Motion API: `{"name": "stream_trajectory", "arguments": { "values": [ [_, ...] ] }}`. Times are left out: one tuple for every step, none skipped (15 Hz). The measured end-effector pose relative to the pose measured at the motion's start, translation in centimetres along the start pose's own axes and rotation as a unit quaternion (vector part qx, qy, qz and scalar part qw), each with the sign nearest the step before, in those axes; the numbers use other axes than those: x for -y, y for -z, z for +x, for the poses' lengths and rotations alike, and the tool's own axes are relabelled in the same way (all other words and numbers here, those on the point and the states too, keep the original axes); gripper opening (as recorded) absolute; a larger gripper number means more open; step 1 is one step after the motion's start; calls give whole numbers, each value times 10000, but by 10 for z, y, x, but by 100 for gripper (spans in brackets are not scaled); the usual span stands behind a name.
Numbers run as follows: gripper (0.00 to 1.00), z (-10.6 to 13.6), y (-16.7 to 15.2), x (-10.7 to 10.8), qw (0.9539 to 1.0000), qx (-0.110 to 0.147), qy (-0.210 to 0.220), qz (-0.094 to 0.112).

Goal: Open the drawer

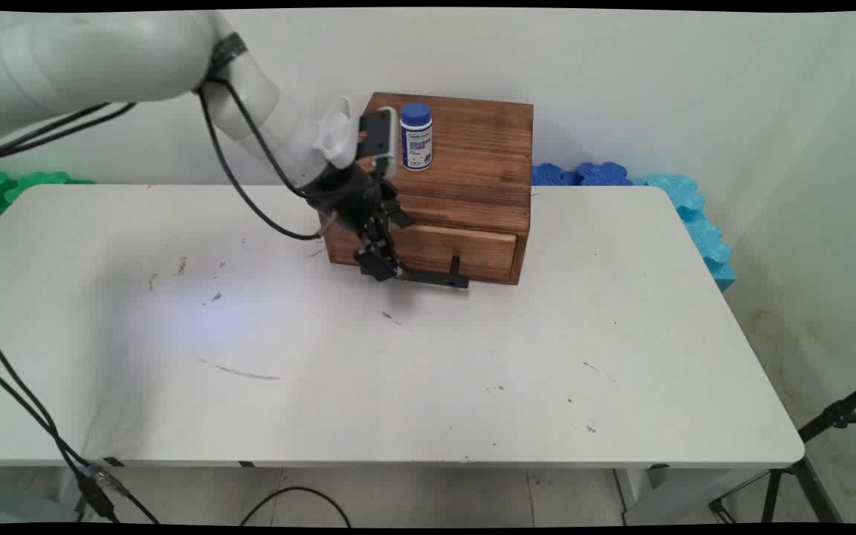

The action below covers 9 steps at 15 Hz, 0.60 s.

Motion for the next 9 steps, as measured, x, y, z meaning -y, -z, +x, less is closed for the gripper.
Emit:
{"name": "stream_trajectory", "arguments": {
  "values": [
    [100, 2, -7, 1, 10000, 44, -42, 1],
    [100, 3, -13, 1, 9999, 82, -82, 0],
    [100, 4, -19, 1, 9998, 124, -130, -1],
    [100, 5, -25, 0, 9997, 165, -180, -1],
    [100, 5, -30, 0, 9996, 200, -221, -3],
    [100, 5, -35, -1, 9994, 240, -268, -3],
    [100, 5, -40, -2, 9991, 278, -313, -7],
    [100, 4, -44, -3, 9989, 315, -353, -10],
    [100, 4, -48, -4, 9987, 345, -387, -11]
  ]
}}
